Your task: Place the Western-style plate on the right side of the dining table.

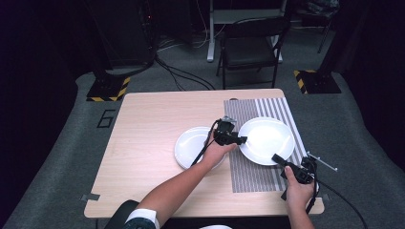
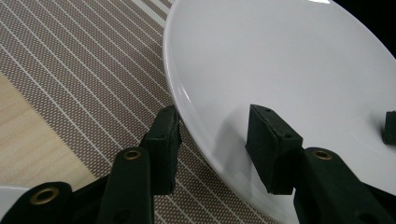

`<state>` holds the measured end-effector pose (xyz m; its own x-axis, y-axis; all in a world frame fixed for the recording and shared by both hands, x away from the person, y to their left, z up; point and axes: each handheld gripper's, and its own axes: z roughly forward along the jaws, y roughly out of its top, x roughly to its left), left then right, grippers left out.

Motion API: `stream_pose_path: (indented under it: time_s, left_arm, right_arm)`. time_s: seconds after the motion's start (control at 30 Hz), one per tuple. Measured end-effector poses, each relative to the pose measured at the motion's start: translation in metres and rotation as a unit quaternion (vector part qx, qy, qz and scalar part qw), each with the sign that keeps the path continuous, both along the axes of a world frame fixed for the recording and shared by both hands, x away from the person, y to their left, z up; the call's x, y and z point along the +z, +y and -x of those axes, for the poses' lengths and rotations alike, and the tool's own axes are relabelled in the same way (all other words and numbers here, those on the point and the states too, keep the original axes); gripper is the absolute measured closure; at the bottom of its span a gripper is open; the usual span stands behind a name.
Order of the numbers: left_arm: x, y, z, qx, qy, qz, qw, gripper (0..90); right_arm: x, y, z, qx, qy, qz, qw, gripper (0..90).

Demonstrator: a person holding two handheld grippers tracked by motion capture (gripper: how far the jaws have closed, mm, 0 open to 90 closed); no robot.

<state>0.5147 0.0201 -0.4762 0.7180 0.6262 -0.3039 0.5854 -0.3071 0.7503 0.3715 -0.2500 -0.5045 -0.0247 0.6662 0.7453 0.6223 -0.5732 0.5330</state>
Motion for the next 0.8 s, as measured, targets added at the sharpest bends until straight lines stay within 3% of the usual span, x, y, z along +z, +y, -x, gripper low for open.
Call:
stream_pose_path:
  time_s: [0.37, 0.57, 0.7, 0.8]
  left_arm:
    - [-0.001, -0.001, -0.01, 0.012, -0.004, -0.004, 0.9999, 54.7]
    - [-0.006, -0.002, -0.012, 0.019, 0.005, -0.004, 0.9998, 54.7]
    - [-0.009, -0.003, -0.015, 0.017, 0.003, -0.005, 0.9998, 54.7]
    - [-0.011, -0.004, -0.016, 0.019, 0.006, -0.005, 0.9998, 54.7]
  right_arm:
    - [-0.002, 0.0, -0.014, 0.004, 0.005, -0.008, 1.0, 71.4]
    - [-0.005, 0.001, -0.017, 0.005, 0.01, -0.006, 0.9999, 71.6]
    - [-0.006, 0.002, -0.018, 0.003, 0.022, -0.022, 0.9995, 71.7]
    - [-0.009, 0.001, -0.019, 0.005, 0.017, -0.013, 0.9998, 71.7]
